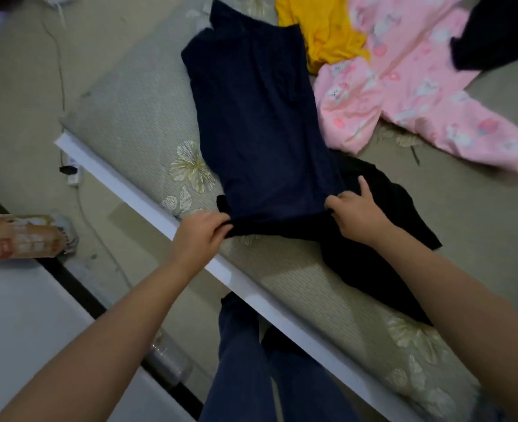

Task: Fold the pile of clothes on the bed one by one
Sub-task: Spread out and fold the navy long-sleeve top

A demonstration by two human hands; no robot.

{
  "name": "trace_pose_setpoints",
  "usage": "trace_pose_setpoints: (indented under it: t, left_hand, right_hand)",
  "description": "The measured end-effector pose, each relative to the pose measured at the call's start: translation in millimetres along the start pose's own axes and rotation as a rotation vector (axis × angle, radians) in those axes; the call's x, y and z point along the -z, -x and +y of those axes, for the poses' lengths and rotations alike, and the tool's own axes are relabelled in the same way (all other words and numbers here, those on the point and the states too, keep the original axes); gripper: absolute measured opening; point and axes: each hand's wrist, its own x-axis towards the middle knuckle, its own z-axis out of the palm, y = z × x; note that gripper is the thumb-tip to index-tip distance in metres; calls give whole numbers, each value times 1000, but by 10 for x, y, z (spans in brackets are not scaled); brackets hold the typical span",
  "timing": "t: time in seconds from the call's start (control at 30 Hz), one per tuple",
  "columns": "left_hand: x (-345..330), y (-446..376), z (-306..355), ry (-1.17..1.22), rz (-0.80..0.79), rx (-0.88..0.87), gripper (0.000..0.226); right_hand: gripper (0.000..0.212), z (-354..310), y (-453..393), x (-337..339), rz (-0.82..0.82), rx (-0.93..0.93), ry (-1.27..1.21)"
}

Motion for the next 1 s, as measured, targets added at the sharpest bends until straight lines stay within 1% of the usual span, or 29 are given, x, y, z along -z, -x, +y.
trace_pose_setpoints:
  t: [0.07,0.13,0.17,0.2,0.23,0.3,0.33,0.37,0.43,0.47,0.5,0.53,0.6,0.67,0.73,0.87,1.0]
  left_hand:
    - [202,-206,104,26,64,112,15]
    - [310,-393,272,90,80,193,17]
    - [344,-476,372,150,32,230,17]
    - [372,-554,476,215,-66,266,16]
    - [399,-629,584,249,-208,286,14]
    - [441,-755,800,240,-506,291,9]
    - [443,-807,912,241,-604,293,10]
    - [424,-854,1022,254,-666,291,14]
    - [297,-933,1216,261,-736,276,18]
    - [214,-961,1295,252,-764,279,18]
    - [128,-984,1353,237,-781,297,17]
    - [44,-1006,1377,213,-781,324,15]
    - [-74,-1061,1310,120,-726,398,15]
    - [-83,-1134,1127,27,-652,513,21]
    - [-28,-1220,874,-56,-590,601,28]
    - [117,-1405,339,-208,-495,620,35]
    - [157,-1601,-273,-182,-450,618,32]
  right_hand:
    - [24,68,110,291,117,-25,3]
    - [23,173,321,517,165,-44,12]
    - [24,226,459,614,154,-64,20]
    - [24,277,611,701,128,-84,13]
    - [25,326,775,774,92,-103,-8]
    - [28,412,1114,881,-43,-147,-61]
    - [29,466,1261,909,-158,-173,-76]
    - [29,528,1395,910,-293,-205,-84]
    - [25,628,1607,844,-547,-270,-66]
    - [20,659,1677,785,-637,-304,-33]
    - [15,685,1716,715,-685,-338,6]
    - [13,708,1723,643,-686,-371,25]
    - [15,727,1655,552,-590,-433,-24]
    - [19,673,1477,524,-456,-419,-94]
    - [24,551,1202,505,-350,-366,-147]
    - [25,185,462,552,-212,-225,-234]
    - [23,-168,-368,561,-92,-142,-298]
